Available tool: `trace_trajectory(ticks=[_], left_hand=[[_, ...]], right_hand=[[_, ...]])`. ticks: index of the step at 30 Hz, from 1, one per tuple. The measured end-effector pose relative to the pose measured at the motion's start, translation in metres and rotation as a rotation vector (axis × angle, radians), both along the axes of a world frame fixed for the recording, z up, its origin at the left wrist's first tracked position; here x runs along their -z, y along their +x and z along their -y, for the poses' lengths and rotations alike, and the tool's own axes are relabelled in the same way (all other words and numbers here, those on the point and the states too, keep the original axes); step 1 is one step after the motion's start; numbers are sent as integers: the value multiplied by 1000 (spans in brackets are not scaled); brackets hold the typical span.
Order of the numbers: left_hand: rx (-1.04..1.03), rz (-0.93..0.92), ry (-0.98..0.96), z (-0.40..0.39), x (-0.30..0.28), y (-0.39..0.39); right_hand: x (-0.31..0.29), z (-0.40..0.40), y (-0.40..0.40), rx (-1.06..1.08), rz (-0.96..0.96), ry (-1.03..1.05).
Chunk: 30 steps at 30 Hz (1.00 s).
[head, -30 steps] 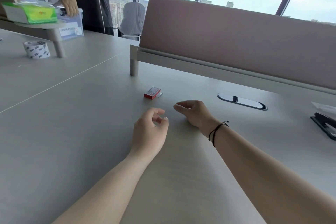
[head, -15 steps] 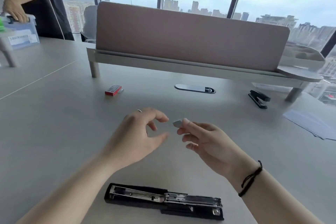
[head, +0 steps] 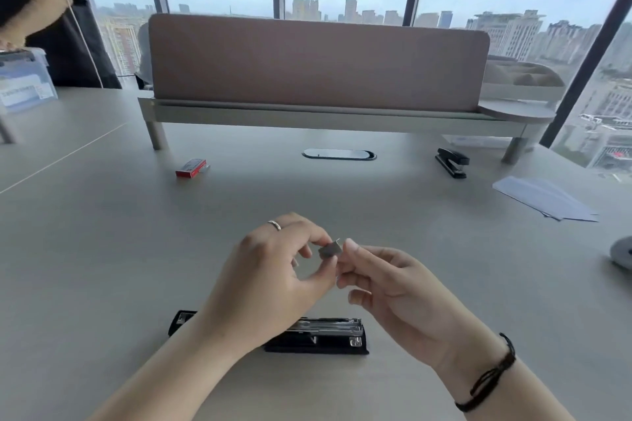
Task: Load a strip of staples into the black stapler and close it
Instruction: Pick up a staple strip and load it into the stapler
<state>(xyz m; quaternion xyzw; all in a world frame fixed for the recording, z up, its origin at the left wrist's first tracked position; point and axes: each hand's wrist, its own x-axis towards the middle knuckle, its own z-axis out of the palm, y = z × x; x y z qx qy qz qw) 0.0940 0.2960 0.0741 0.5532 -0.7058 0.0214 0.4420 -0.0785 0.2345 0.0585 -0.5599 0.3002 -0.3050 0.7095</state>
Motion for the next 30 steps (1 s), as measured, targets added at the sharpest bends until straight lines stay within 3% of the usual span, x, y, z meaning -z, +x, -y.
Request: trace_trajectory(ticks=[7,13,30], left_hand=[[74,62,163,-12,5,6],[97,77,352,-22,22,13],[100,47,459,-30,42,22]], right_hand=[[5,-11,-13,253,-146,-272],[28,-20,-21,253,-441,-637],[47,-26,-12,145,-573,-796]])
